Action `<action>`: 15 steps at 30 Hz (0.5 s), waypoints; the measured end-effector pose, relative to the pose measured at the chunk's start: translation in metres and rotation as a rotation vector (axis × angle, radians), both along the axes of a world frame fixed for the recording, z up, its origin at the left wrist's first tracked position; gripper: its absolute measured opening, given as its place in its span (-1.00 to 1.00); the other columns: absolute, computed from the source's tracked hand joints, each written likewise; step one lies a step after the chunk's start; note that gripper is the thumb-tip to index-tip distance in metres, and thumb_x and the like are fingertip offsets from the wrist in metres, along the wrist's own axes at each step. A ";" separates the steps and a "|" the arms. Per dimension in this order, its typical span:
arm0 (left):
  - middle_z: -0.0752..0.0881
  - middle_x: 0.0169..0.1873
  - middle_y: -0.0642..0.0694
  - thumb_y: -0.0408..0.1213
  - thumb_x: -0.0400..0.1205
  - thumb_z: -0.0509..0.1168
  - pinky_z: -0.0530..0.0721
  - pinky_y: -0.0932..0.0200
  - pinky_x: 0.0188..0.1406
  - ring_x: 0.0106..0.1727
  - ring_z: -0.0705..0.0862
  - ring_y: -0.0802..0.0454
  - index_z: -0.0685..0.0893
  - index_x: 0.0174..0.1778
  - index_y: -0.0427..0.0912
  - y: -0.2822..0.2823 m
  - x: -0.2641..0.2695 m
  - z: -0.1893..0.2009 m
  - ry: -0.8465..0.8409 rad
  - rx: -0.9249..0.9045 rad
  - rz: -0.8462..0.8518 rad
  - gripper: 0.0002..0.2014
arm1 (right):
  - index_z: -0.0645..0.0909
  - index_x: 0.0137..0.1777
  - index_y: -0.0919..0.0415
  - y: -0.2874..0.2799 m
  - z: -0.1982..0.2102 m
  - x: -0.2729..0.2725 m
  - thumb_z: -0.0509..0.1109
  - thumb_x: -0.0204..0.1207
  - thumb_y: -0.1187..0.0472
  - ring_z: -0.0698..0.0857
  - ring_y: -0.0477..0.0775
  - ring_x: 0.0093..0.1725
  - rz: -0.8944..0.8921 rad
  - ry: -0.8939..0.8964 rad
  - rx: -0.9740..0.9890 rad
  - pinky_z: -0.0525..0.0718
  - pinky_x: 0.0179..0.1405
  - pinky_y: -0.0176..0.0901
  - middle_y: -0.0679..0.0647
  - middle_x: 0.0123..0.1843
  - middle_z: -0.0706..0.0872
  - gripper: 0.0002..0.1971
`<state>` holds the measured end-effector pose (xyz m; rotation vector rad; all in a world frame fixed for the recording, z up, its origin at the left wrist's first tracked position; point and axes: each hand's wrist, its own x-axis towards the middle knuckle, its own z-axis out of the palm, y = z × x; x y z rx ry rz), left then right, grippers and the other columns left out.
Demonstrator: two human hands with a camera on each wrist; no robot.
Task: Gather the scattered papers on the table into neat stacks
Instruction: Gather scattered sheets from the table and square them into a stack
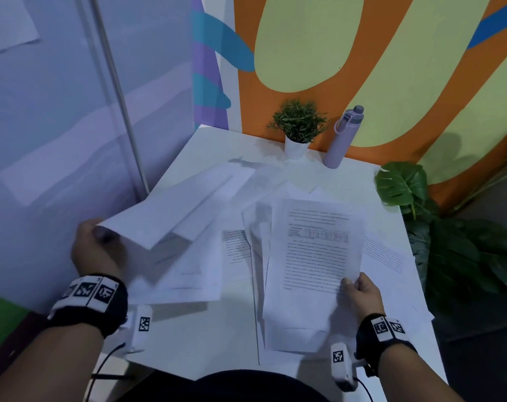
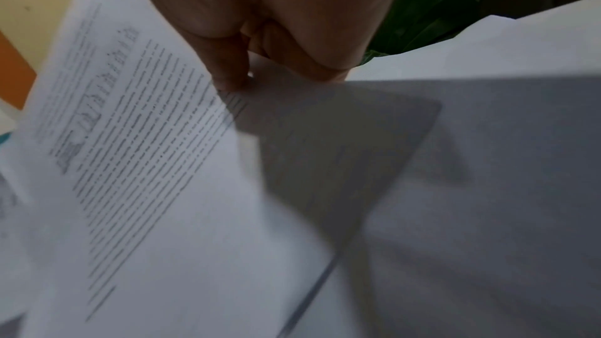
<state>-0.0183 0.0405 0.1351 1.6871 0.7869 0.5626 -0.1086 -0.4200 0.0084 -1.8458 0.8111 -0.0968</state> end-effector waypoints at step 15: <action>0.63 0.02 -0.51 -0.36 0.61 0.16 0.54 -0.17 0.16 0.09 0.60 -0.41 0.55 0.04 -0.42 -0.025 0.015 0.012 -0.167 0.130 -0.114 -0.80 | 0.23 -0.38 0.18 -0.008 -0.003 -0.031 0.31 0.56 0.38 0.32 0.05 -0.39 -0.012 0.154 -0.101 0.33 -0.36 -0.14 0.14 -0.42 0.28 -0.64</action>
